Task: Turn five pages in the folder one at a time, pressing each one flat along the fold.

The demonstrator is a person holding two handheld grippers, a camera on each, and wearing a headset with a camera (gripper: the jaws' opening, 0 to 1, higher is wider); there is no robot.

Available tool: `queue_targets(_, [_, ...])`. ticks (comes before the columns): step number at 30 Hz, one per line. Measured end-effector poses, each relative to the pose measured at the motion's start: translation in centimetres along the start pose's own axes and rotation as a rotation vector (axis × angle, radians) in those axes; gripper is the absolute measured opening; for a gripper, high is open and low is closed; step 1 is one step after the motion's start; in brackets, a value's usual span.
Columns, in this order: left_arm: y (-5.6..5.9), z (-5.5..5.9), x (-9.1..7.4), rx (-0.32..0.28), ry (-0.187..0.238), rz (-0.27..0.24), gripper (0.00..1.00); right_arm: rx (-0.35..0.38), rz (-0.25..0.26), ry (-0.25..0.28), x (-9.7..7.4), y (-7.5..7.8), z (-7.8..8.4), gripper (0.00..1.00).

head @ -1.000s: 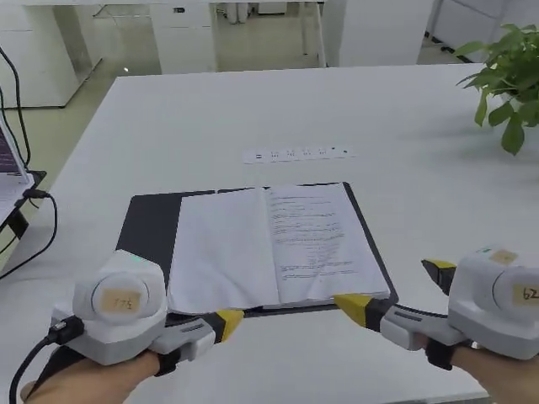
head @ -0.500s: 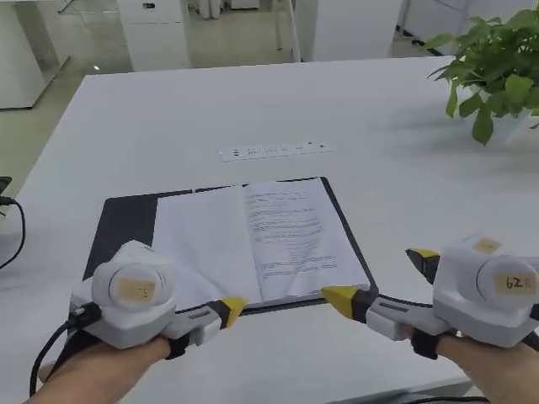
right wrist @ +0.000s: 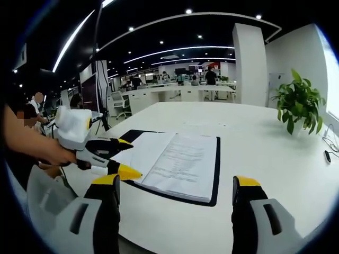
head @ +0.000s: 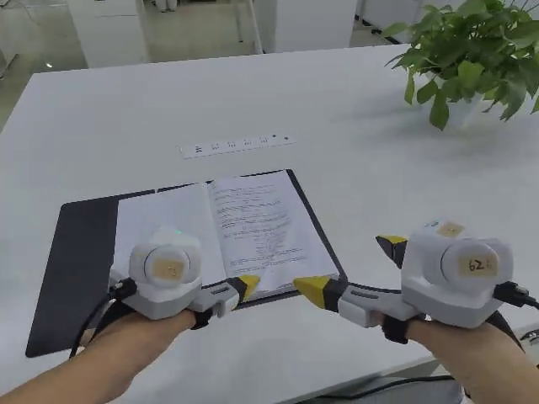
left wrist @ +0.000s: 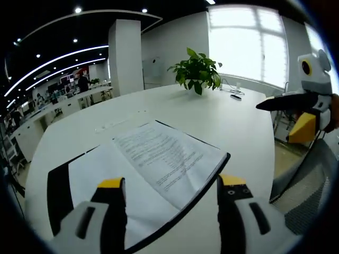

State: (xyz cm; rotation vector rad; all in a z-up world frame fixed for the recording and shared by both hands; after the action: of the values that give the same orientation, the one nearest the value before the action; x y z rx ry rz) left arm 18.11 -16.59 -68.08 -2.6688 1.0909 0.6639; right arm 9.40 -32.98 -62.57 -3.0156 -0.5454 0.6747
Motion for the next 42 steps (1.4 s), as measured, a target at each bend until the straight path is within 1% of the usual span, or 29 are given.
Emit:
queue_targets(4, [1.1, 0.1, 1.9, 0.018, -0.017, 0.030, 0.67, 0.000, 0.010, 0.000, -0.2, 0.3, 0.0, 0.87])
queue_targets(6, [1.4, 0.0, 2.6, 0.018, -0.012, 0.036, 0.67, 0.013, 0.013, 0.003, -0.4, 0.4, 0.0, 0.87])
queue_targets(7, [1.7, 0.0, 3.1, 0.022, -0.018, 0.042, 0.67, 0.017, 0.016, 0.006, -0.4, 0.6, -0.1, 0.87])
queue_targets(13, [2.6, -0.1, 5.5, 0.033, -0.015, 0.064, 0.65, 0.023, 0.029, 0.009, -0.6, 0.9, -0.2, 0.86])
queue_targets(14, [2.8, 0.0, 6.1, 0.034, -0.023, 0.065, 0.65, 0.028, 0.029, 0.012, -0.6, 0.8, -0.3, 0.86])
queue_targets(18, [3.3, 0.2, 7.7, 0.017, -0.017, 0.063, 0.64, 0.036, 0.029, 0.013, -0.6, 0.7, -0.3, 0.85])
queue_targets(20, [3.7, 0.4, 8.5, 0.011, -0.023, 0.063, 0.64, 0.040, 0.029, 0.006, -0.6, 0.7, -0.1, 0.84])
queue_targets(23, [4.1, 1.0, 9.6, 0.019, -0.035, 0.054, 0.63, 0.044, 0.030, 0.004, -0.6, 0.7, 0.1, 0.82])
queue_targets(24, [4.2, 1.2, 9.9, 0.005, -0.034, 0.050, 0.63, 0.044, 0.029, -0.002, -0.6, 0.7, 0.2, 0.80])
queue_targets(26, [4.2, 1.3, 10.4, -0.008, -0.031, 0.031, 0.63, 0.049, 0.033, -0.008, -0.6, 0.8, 0.4, 0.79])
queue_targets(27, [4.2, 1.3, 10.6, -0.007, -0.031, 0.023, 0.62, 0.053, 0.032, -0.009, -0.5, 0.9, 0.4, 0.78])
queue_targets(28, [4.2, 1.5, 11.0, -0.021, -0.031, 0.015, 0.60, 0.058, 0.033, -0.010, -0.5, 1.0, 0.5, 0.78])
queue_targets(29, [4.2, 1.6, 11.1, -0.024, -0.033, 0.008, 0.59, 0.060, 0.035, -0.012, -0.5, 1.0, 0.6, 0.77])
queue_targets(31, [4.1, 2.4, 11.4, -0.026, -0.066, -0.009, 0.56, 0.062, 0.036, -0.014, -0.5, 1.2, 0.6, 0.77])
queue_targets(33, [4.2, 2.5, 11.3, -0.016, -0.038, -0.022, 0.55, 0.065, 0.038, -0.019, -0.4, 1.4, 0.7, 0.77])
queue_targets(35, [4.1, 2.5, 11.3, -0.032, -0.027, -0.034, 0.54, 0.068, 0.036, -0.022, -0.3, 1.5, 0.8, 0.76])
queue_targets(39, [3.9, 2.5, 11.3, -0.038, -0.016, -0.044, 0.50, 0.073, 0.027, -0.036, 0.2, 1.7, 1.2, 0.76])
queue_targets(42, [3.3, 2.7, 11.2, -0.045, -0.003, -0.066, 0.40, 0.075, 0.017, -0.049, 0.6, 1.9, 1.4, 0.75])
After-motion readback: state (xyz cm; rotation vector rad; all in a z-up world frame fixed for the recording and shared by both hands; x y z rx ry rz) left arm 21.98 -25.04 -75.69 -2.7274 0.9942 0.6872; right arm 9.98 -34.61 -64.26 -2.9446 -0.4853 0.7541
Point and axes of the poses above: the centre of the closed fingertips' face, and the gripper's own axes: x roughly forward along the fingers, y roughly to its right, z roughly out of its underside, the point moved 5 cm from there along -x, roughly backward along the fingers
